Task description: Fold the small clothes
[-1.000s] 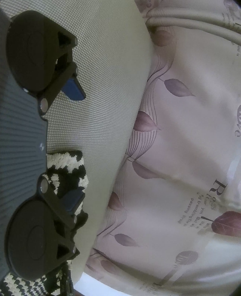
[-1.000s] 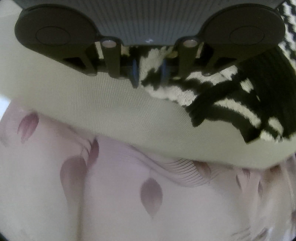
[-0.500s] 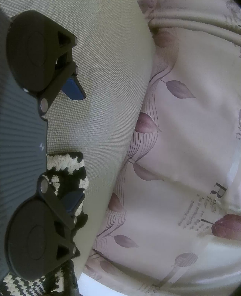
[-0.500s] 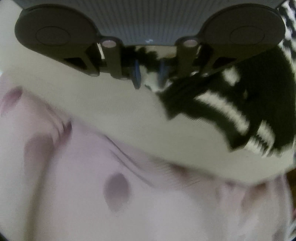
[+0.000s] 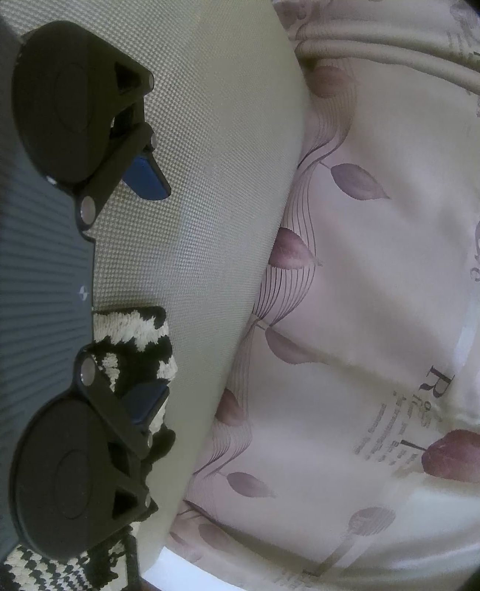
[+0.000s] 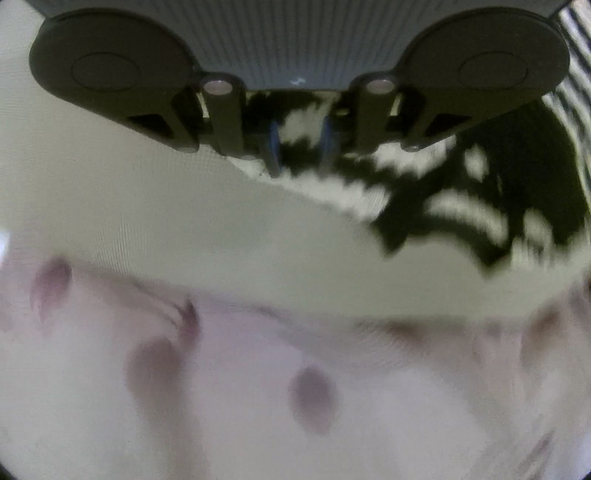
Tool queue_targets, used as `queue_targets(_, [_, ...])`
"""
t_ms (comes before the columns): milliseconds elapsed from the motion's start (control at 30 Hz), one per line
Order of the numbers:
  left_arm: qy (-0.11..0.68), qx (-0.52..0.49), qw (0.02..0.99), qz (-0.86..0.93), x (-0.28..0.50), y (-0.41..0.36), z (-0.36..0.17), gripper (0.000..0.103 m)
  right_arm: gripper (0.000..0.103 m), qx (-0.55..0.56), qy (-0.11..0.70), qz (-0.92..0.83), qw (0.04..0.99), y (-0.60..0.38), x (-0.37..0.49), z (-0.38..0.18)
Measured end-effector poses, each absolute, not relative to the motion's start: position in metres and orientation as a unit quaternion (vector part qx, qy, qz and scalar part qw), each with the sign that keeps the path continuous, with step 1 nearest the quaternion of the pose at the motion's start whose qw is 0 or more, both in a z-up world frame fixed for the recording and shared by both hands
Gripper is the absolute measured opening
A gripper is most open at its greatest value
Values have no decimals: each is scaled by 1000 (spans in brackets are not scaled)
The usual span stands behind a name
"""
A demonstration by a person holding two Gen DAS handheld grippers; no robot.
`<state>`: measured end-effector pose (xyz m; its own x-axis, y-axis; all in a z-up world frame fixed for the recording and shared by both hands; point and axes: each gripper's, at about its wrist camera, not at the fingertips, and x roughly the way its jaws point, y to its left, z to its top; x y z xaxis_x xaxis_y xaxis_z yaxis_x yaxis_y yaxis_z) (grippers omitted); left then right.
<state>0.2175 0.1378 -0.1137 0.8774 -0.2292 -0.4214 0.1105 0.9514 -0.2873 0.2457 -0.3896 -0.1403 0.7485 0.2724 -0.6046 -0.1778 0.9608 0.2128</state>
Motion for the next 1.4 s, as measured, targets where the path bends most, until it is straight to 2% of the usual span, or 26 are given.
queue_targets(233, [229,-124,960,-104,217,137,-114,103,20,74,215,128,966,-388,143,-113])
queue_targets(367, [240,-120,956,-123,220,137,-113,103,20,38,205,122,970,-368,89,-133])
queue_targets(467, [264,-111,949,-134,221,139,-108,103,19,36,251,103,962,-363,87,-165])
queue_targets(567, [283,-126,940,-142,215,152,-99,103,19,51,238,94,965,-363,80,-160])
queue_targets(667, [313,-151,922,-172,212,165,-93,103,21,73,174,104,977,-360,55,-146])
queue_targets(733, [338,-161,907,-195,214,167,-94,102,21,50,160,110,980,-352,41,-149])
queue_targets(833, [372,-161,885,-230,218,157,-101,91,21,28,171,115,978,-339,33,-162])
queue_targets(900, [394,-144,876,-240,223,143,-107,73,22,23,186,114,976,-336,36,-166])
queue_targets(933, [389,-125,882,-237,222,137,-108,73,24,21,179,112,977,-336,33,-165])
queue_targets(1000, [388,-102,882,-248,227,128,-108,70,32,23,176,114,977,-337,33,-166])
queue_targets(1033, [388,-104,880,-254,229,127,-110,68,42,24,179,112,977,-337,32,-167])
queue_targets(1067, [386,-106,880,-256,231,126,-111,53,48,24,180,109,977,-337,32,-167])
queue_targets(1100, [385,-100,883,-250,232,125,-113,28,48,22,181,109,977,-336,32,-167])
queue_targets(1233, [372,-110,887,-252,231,127,-118,21,50,1,188,106,976,-328,32,-168])
queue_targets(1367, [336,-81,911,-225,210,110,-105,17,64,-7,180,106,978,-327,29,-168])
queue_targets(1400, [329,-68,917,-215,206,104,-101,17,64,-4,177,106,978,-328,28,-167])
